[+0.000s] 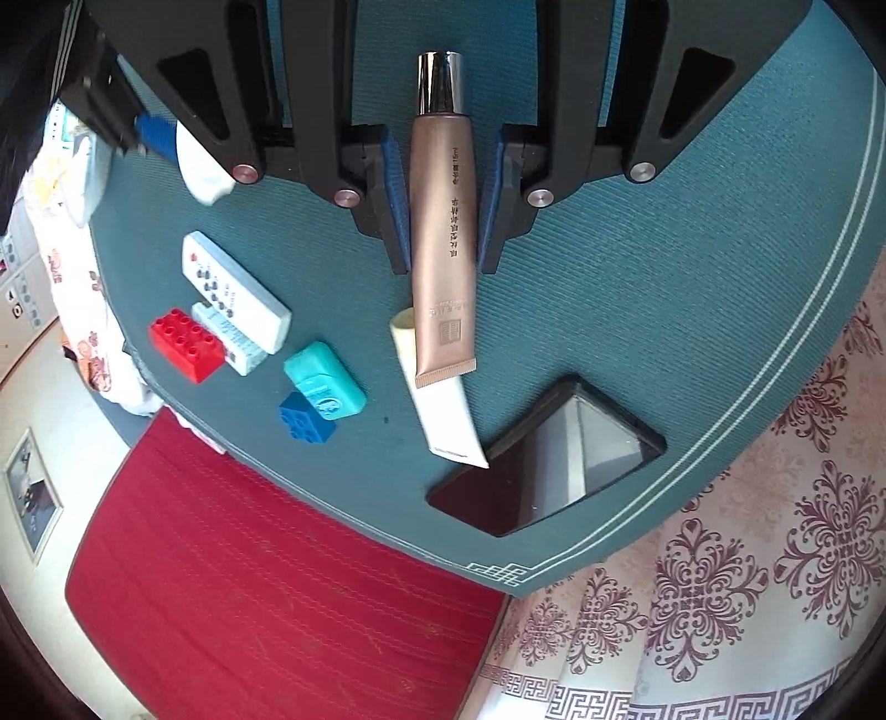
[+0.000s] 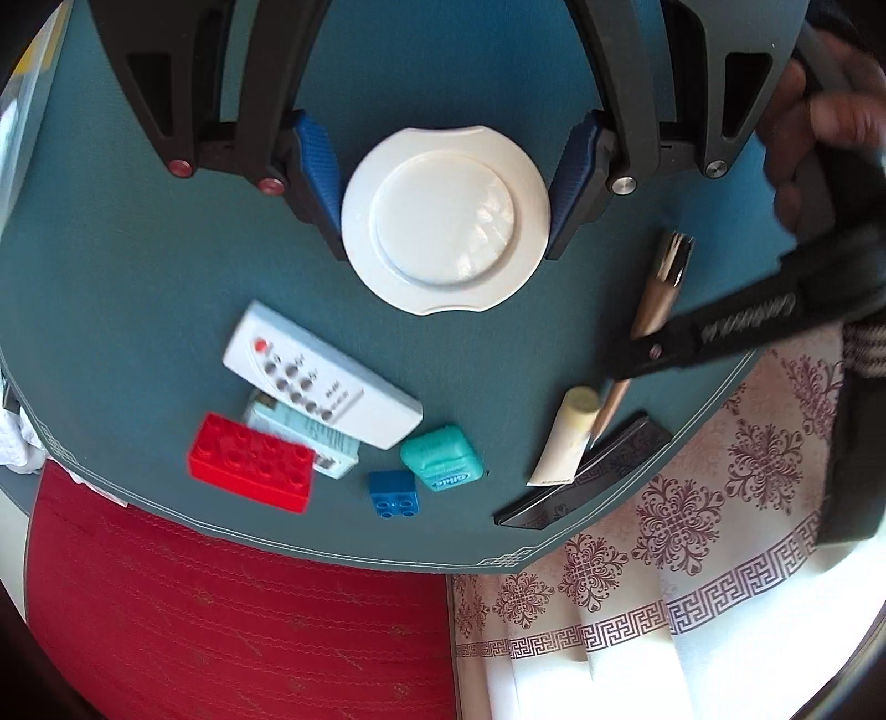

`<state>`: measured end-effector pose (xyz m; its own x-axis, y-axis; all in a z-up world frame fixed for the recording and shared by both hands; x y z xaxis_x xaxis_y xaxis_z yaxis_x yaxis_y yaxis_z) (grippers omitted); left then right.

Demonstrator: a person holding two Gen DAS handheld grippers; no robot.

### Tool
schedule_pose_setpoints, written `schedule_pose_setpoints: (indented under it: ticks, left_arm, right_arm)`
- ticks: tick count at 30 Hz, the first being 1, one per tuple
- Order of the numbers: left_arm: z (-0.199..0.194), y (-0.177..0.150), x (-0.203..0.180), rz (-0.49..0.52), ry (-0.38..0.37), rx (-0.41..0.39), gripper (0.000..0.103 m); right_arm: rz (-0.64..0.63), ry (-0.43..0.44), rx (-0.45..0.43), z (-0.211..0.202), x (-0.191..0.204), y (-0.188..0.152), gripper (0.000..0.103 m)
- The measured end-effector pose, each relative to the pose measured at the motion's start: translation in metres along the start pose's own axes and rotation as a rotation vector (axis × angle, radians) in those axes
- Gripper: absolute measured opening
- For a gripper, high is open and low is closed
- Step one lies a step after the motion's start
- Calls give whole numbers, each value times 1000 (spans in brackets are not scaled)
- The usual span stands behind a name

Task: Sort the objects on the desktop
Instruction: 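Carry the white saucer over the clear bowl with the right tool while the left tool holds the tube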

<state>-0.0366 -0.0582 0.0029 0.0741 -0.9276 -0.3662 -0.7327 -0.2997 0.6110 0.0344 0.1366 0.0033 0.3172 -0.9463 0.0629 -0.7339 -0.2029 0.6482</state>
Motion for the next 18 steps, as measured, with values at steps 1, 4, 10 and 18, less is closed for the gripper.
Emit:
schedule_pose_setpoints:
  ticks: [1,4,10,18]
  left_arm:
    - [-1,0,-2,5,-6,-4,26]
    - [-6,0,-7,22,-30,-16,26]
    - [-9,-2,-14,34,-106,-10,25]
    - [-18,-5,-33,103,-190,-31,24]
  right_arm:
    - [7,2,-2,-4,-2,-4,70]
    - [35,-4,-17,-16,-7,-10,70]
    - [123,-15,-45,-35,-24,-15,70]
    - [210,-58,-79,-58,-49,-27,70]
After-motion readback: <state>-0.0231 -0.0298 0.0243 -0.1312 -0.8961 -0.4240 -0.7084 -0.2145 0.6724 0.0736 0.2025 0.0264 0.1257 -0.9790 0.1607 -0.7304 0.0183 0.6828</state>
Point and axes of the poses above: each gripper's, at about its wrist camera, not at the fingertips, and z roughly the way its jaws point, x to its left, y to its top, the point moved 1 cm from there along z, roughly the way its jaws point, and after that the axes turned 2 degrees about -y, right-handed, at the moved point
